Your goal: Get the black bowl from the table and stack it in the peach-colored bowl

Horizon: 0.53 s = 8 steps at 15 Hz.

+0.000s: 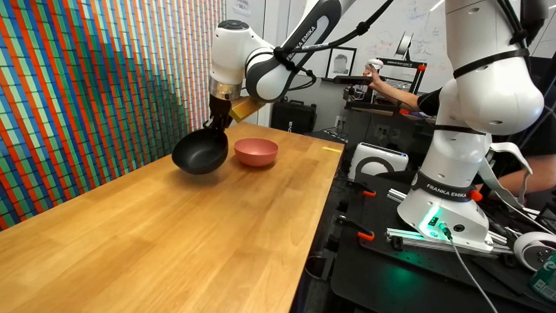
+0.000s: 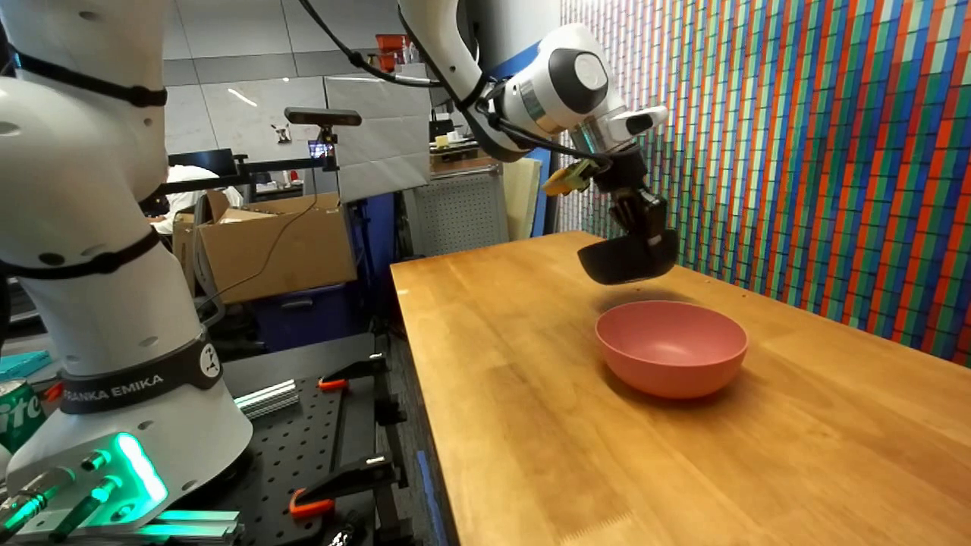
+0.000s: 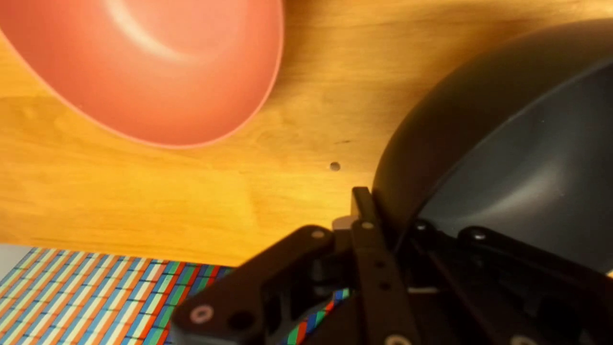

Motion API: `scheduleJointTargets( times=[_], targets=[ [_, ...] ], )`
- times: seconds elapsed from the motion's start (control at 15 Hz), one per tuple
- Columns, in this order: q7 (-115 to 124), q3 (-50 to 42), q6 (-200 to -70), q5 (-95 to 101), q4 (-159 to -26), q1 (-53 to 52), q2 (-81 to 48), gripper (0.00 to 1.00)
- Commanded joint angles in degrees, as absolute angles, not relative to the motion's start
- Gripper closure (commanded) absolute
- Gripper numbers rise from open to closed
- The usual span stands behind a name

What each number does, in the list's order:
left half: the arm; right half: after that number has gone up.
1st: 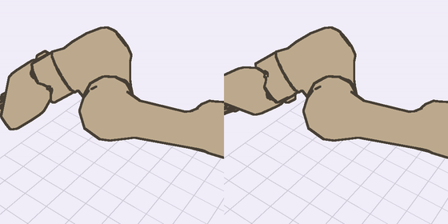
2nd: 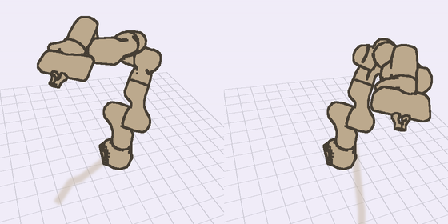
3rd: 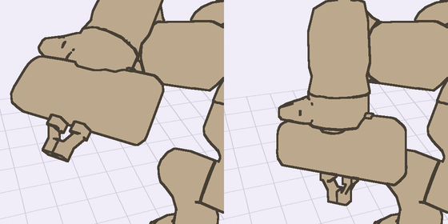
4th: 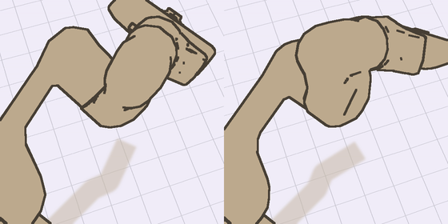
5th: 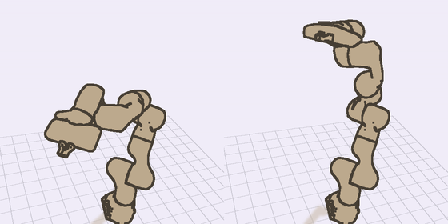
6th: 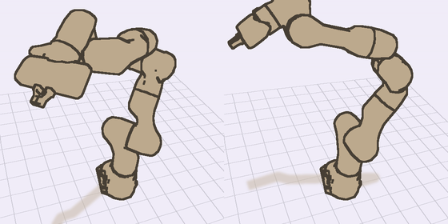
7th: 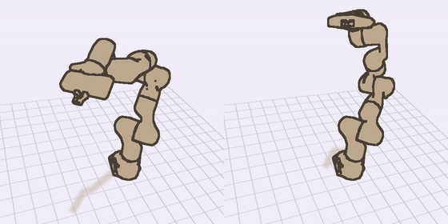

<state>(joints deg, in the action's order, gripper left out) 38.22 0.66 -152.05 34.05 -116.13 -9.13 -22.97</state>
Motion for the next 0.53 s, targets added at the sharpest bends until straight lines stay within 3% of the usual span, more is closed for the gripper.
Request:
scheduleJointTargets(
  times=[0.0, 0.47],
  targets=[
    [34.64, -3.09, -148.38, 32.47, -114.18, -10.53, -20.03, 0.99],
    [32.36, -8.32, -139.54, 35.80, -117.61, -7.24, -10.57, 0.99]
  ],
)
